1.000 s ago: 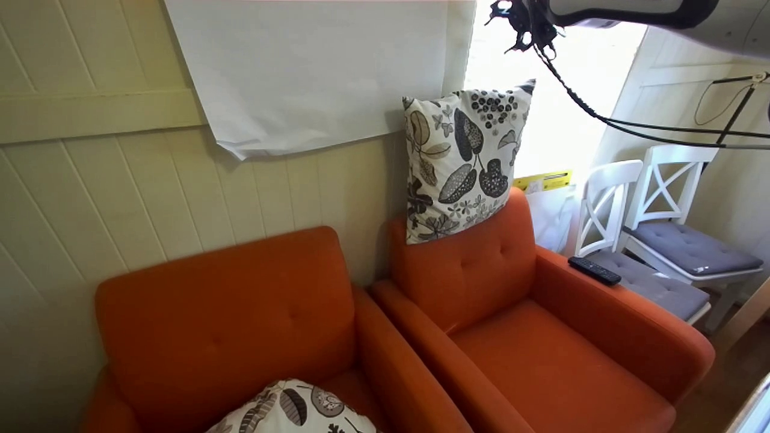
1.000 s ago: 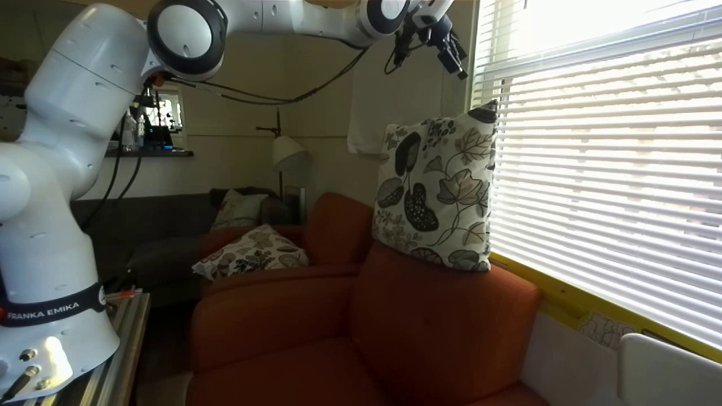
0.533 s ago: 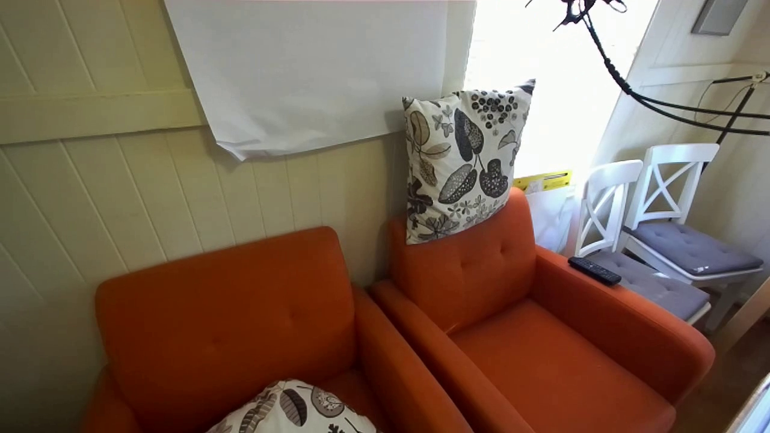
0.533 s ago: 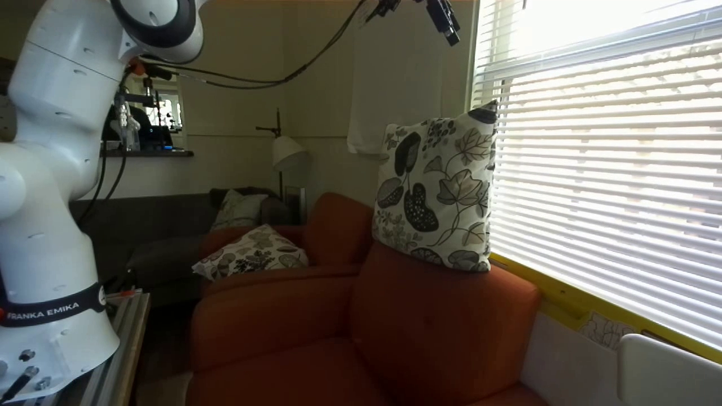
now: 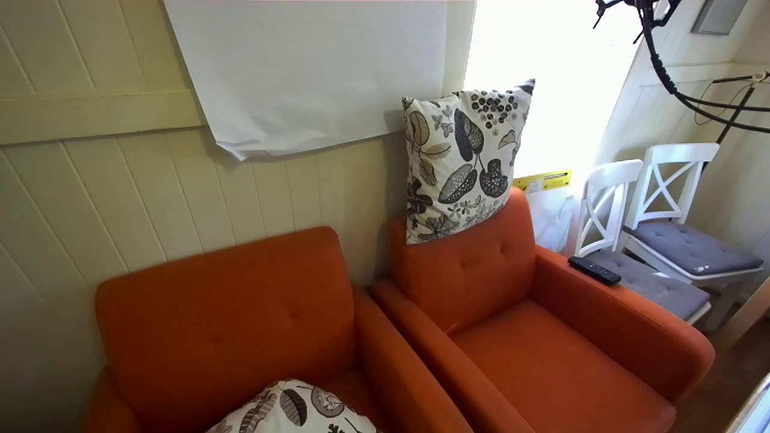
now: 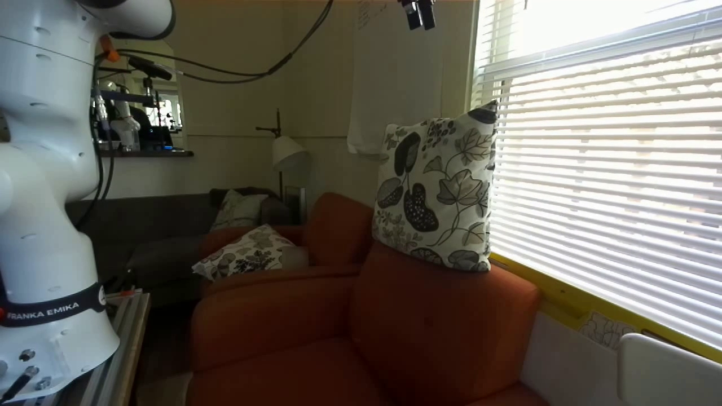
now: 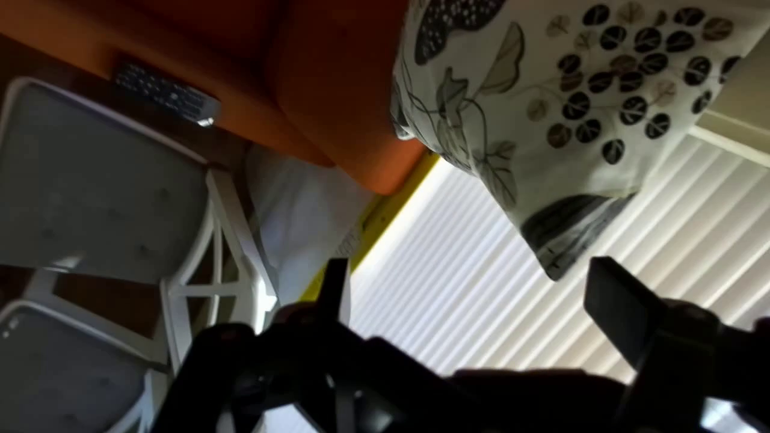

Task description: Put the pillow on the back of the sofa

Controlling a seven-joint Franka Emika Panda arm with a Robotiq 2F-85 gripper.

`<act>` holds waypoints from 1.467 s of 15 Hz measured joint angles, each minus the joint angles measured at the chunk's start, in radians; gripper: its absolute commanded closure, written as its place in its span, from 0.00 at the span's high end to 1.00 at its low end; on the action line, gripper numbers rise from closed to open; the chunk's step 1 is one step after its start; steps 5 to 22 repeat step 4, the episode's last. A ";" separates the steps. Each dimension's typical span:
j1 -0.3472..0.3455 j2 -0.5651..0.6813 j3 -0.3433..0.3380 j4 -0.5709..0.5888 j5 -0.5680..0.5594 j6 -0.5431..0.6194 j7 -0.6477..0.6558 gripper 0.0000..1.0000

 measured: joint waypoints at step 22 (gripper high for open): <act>-0.019 -0.031 -0.003 -0.080 0.022 -0.009 0.010 1.00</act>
